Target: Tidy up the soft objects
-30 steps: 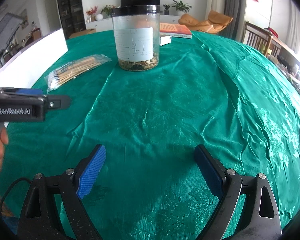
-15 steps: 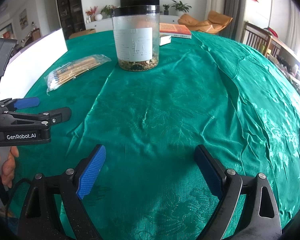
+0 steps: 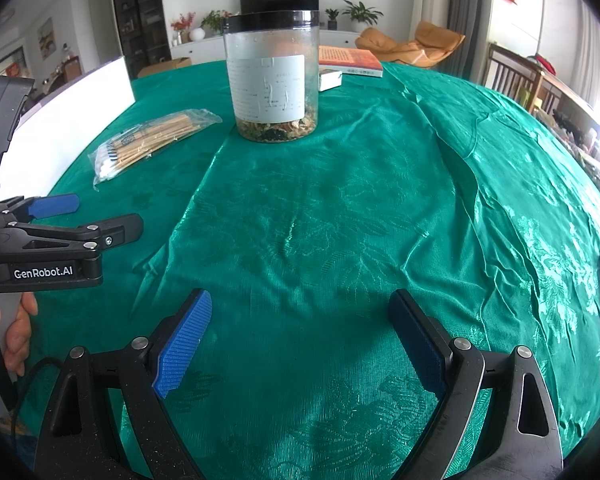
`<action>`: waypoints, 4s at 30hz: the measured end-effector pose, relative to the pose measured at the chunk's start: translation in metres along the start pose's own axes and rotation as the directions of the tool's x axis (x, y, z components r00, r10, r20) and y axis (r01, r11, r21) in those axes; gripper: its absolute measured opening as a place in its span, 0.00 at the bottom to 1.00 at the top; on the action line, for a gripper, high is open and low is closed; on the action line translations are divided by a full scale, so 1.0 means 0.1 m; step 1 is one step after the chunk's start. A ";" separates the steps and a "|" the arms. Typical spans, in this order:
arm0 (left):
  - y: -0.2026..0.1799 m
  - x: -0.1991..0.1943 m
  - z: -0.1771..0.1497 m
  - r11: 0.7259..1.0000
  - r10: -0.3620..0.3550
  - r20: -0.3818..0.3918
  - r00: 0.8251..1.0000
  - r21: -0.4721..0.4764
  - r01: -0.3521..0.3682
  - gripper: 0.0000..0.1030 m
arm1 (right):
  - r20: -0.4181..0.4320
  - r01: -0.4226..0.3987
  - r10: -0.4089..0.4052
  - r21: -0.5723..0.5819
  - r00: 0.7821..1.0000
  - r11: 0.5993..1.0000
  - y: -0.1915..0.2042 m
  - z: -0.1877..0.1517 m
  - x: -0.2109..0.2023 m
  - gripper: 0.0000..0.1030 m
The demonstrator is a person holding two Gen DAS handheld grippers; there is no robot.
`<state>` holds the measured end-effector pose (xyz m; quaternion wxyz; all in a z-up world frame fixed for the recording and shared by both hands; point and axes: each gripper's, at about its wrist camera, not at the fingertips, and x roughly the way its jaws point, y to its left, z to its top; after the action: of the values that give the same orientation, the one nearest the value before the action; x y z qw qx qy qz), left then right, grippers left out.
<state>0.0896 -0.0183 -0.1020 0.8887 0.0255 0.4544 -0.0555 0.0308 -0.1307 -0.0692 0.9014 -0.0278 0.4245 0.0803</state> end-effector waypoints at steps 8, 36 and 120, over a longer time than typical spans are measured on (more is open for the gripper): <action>0.00 0.00 0.00 1.000 0.000 0.000 1.000 0.000 0.000 1.00 | 0.000 0.000 0.000 0.000 1.000 1.000 0.00 0.00 0.00 0.90; 0.00 0.00 0.00 1.000 0.000 0.001 1.000 0.000 0.000 1.00 | 0.000 0.000 0.000 0.000 1.000 1.000 -0.01 -0.01 -0.01 0.90; 0.01 0.01 0.00 1.000 -0.002 0.001 1.000 0.000 0.002 1.00 | -0.124 -0.035 0.036 0.009 0.992 0.999 -1.49 1.22 0.68 0.62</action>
<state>0.0900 -0.0175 -0.1029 0.8890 0.0250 0.4538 -0.0565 0.1914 -0.2553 -0.0464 0.8718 -0.0220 0.4805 0.0931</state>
